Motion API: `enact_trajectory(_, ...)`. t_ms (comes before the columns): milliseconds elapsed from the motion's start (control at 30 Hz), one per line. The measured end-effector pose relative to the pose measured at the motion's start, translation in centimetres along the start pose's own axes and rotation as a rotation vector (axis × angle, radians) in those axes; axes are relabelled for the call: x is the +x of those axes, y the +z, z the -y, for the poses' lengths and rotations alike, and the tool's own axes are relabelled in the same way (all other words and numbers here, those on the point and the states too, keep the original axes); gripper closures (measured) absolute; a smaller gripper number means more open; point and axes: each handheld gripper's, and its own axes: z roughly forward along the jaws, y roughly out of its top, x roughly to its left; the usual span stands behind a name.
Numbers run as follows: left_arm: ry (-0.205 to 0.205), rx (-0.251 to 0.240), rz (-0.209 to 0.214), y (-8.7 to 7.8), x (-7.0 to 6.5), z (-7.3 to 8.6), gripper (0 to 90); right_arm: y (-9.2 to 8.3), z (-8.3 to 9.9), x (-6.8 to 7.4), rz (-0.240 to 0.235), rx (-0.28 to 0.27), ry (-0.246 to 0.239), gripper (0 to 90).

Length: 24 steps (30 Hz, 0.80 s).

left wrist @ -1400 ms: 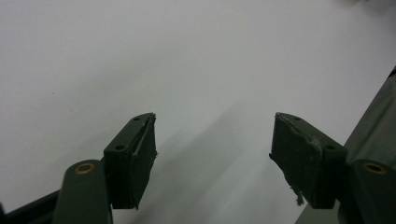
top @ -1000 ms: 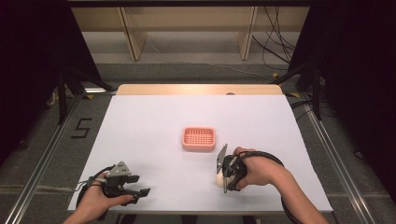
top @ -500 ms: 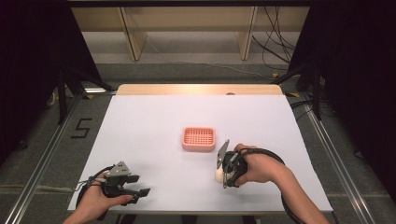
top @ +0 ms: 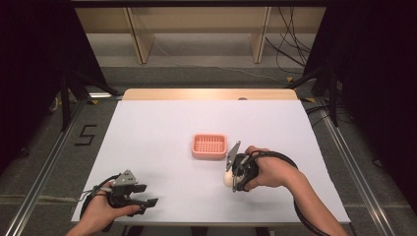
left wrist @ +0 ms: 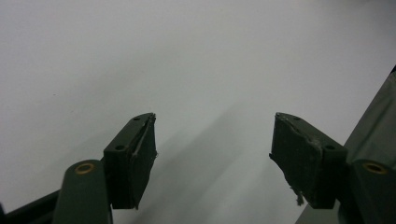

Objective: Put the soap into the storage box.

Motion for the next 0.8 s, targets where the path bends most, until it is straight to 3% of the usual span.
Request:
enact_trajectory(33,0.0,0.002,0.01,-0.1,0.0,0.0,30.4,0.0,0.0,-0.1,0.008,0.006,-0.003,50.7)
enact_trajectory(67,-0.004,-0.005,0.008,-0.1,0.0,0.0,30.4,0.0,-0.1,-0.4,0.015,0.003,-0.05,50.7)
enact_trajectory(100,-0.001,-0.004,0.01,-0.1,0.0,0.0,30.4,-0.1,-0.1,-0.2,0.016,0.008,0.007,50.7)
enact_trajectory(167,0.011,-0.005,0.011,-0.1,0.0,0.0,30.4,-0.1,-0.2,-0.2,0.006,-0.001,0.006,50.7)
enact_trajectory(267,-0.003,0.0,0.0,0.0,0.0,0.0,30.4,0.0,-0.4,-0.5,0.004,-0.025,0.005,50.7)
enact_trajectory(300,0.001,0.002,0.0,0.0,0.0,0.0,30.4,-0.1,-0.4,-0.4,0.011,-0.014,0.026,50.7)
enact_trajectory(333,0.001,0.002,0.002,0.0,0.0,0.0,30.4,0.0,-0.5,-0.8,0.007,-0.034,-0.018,50.7)
enact_trajectory(367,0.001,0.002,0.006,0.0,0.0,0.0,30.4,-0.1,-0.5,-0.7,0.019,-0.022,0.014,50.7)
enact_trajectory(500,0.0,0.001,0.0,0.0,0.0,0.0,30.4,-0.1,-0.6,-1.1,0.018,-0.044,-0.015,50.7)
enact_trajectory(533,-0.001,0.001,0.0,0.0,0.0,0.0,30.4,-0.3,-0.5,-1.1,0.033,-0.016,0.008,50.7)
enact_trajectory(600,0.001,0.002,0.0,0.0,0.0,0.0,30.4,-0.2,-0.5,-1.1,0.023,-0.033,0.024,50.7)
enact_trajectory(667,0.001,0.002,0.0,0.0,0.0,0.0,30.4,-0.2,-0.6,-1.1,0.022,-0.036,0.021,50.7)
enact_trajectory(700,0.002,0.004,0.004,0.0,0.0,0.0,30.4,-0.2,-0.5,-1.5,0.036,-0.034,-0.017,50.7)
enact_trajectory(733,0.0,0.001,0.0,0.0,0.0,0.0,30.4,-0.3,-0.5,-1.3,0.036,-0.032,0.024,50.7)
enact_trajectory(800,0.0,0.002,0.0,0.0,0.0,0.0,30.4,-0.2,-0.6,-1.6,0.036,-0.051,0.004,50.7)
